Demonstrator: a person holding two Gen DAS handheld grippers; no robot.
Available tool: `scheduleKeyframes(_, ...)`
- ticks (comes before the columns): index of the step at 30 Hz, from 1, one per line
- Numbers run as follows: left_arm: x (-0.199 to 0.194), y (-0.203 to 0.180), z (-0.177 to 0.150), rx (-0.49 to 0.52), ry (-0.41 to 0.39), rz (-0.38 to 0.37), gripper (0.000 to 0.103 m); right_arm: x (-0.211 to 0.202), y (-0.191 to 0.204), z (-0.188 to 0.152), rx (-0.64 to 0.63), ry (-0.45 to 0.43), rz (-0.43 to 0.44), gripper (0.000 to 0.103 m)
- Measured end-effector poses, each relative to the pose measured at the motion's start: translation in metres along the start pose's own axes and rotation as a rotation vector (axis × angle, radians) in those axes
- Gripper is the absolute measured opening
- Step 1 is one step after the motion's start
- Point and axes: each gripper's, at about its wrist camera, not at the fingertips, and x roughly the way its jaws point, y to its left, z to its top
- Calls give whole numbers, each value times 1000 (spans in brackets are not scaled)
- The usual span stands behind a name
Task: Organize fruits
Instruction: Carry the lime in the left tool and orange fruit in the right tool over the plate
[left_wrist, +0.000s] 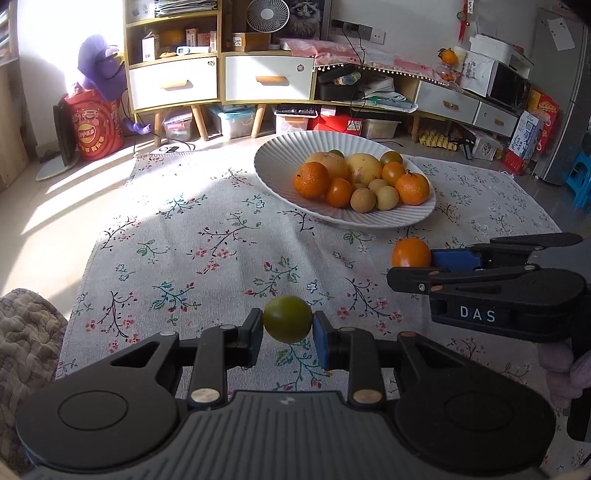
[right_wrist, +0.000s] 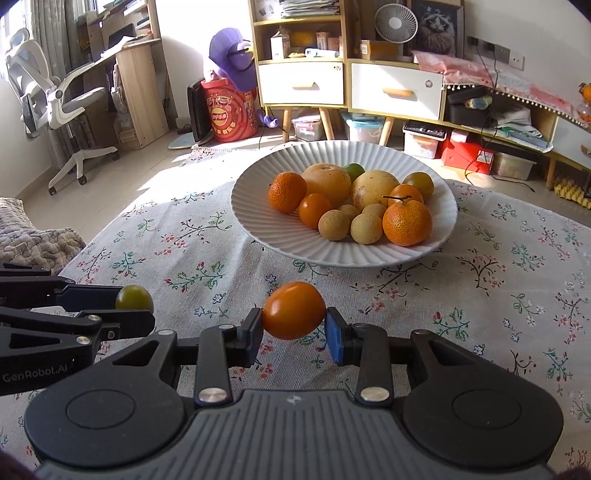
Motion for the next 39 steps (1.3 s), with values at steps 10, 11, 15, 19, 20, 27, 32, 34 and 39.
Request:
scheduleKeyframes(10,5,-11,16,-16,-57,-35,14,-16,-17,14,22,-50,5,33)
scheduleKeyframes(11,7,-12,18,-17,-65,-40,14,-16,-19,15,27,-55,5,33)
scheduleKeyframes(15,14,-17,27,-25,-92,-59,14,-13,-30,19,66,-67,13,33)
scheduleKeyframes(19,22,-23,35,-8,-124,-82,14,-12,-42,21,108,-70,30,33)
scheduleKeyframes(20,23,-24,37,-4,-133,-85,14,-12,-45,21,119,-70,37,33)
scheduleKeyframes(27,36,-27,49,11,-165,-114,14,-2,-61,27,204,-56,95,33)
scheduleKeyframes(32,49,-28,57,23,-148,-113,14,4,-65,32,233,-47,118,33)
scheduleKeyframes(34,55,-28,59,24,-137,-117,14,6,-65,34,240,-46,124,33)
scheduleKeyframes(39,66,-31,62,68,-122,-111,14,11,-64,36,227,-41,134,33)
